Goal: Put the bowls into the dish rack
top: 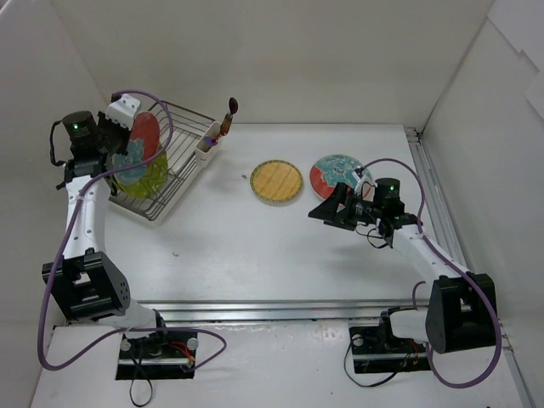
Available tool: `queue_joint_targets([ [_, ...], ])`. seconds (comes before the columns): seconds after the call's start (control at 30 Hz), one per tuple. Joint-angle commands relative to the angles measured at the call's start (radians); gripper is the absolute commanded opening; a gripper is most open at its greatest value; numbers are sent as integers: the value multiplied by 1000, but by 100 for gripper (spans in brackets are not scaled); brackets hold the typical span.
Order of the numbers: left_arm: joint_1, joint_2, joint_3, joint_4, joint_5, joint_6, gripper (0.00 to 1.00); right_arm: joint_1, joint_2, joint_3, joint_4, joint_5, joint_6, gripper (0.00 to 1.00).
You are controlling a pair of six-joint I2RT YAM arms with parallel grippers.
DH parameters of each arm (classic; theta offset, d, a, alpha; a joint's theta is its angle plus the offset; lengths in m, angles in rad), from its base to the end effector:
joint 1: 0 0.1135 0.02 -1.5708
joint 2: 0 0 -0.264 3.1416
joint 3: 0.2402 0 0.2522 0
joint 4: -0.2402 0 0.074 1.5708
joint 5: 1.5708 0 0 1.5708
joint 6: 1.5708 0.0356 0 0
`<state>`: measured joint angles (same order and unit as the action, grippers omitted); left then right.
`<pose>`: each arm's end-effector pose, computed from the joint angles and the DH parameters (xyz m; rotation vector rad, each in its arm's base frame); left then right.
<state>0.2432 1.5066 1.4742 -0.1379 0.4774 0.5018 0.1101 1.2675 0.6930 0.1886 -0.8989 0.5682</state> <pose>0.3475 0.0694 0.4111 0.5611 1.6299 0.1352 0.2638 0.0572 0.2465 -0.1722 2.0233 1.3111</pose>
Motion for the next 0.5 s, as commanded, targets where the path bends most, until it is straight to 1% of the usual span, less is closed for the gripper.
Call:
queue_joint_targets([
  [0.0,1,-57,44,199,53,58,0,-6,1,3,74,-23,-2,97],
  [0.2,1,-54,15,207,78,55,0,-7,13,-3,78,-18,-4,97],
  [0.47,-8,-11,9,166,92,78,0,-6,21,-13,106,-26,10,97],
])
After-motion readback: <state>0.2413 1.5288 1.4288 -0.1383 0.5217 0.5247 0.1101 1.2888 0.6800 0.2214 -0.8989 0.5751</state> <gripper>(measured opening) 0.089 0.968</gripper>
